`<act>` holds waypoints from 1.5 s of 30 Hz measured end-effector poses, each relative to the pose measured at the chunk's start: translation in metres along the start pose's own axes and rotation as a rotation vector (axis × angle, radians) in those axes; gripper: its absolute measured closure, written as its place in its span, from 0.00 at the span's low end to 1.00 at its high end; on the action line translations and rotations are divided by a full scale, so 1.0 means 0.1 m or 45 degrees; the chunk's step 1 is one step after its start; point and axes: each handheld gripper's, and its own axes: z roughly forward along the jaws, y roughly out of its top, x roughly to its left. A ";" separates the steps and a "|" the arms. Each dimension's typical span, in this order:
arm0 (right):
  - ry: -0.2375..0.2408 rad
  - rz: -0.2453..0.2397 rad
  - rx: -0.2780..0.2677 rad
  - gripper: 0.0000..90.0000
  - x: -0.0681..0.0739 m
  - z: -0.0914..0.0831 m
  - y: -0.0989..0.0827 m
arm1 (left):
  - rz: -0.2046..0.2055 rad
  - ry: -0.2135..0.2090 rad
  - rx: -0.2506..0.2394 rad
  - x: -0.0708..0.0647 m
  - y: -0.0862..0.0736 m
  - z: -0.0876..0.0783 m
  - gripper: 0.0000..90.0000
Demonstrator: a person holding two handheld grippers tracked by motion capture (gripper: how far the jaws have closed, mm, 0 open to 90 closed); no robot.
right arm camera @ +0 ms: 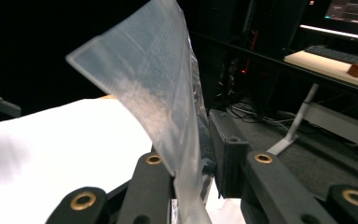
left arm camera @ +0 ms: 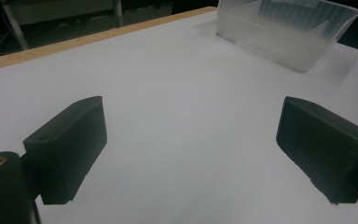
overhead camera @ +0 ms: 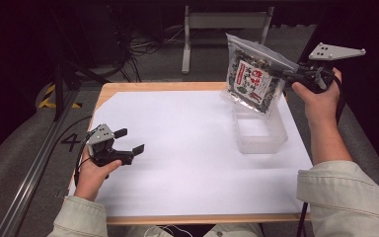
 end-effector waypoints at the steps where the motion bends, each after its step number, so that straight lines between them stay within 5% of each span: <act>1: 0.000 0.000 0.000 0.86 0.00 0.00 0.00 | -0.001 -0.001 -0.001 0.00 0.00 0.00 0.10; 23: -0.162 -0.033 0.065 0.86 -0.10 -0.17 -0.09 | -0.015 -0.028 0.012 0.00 -0.01 0.02 0.11; 45: -0.110 0.018 0.096 0.86 -0.06 -0.14 -0.46 | -0.014 -0.032 0.013 0.02 -0.01 0.03 0.11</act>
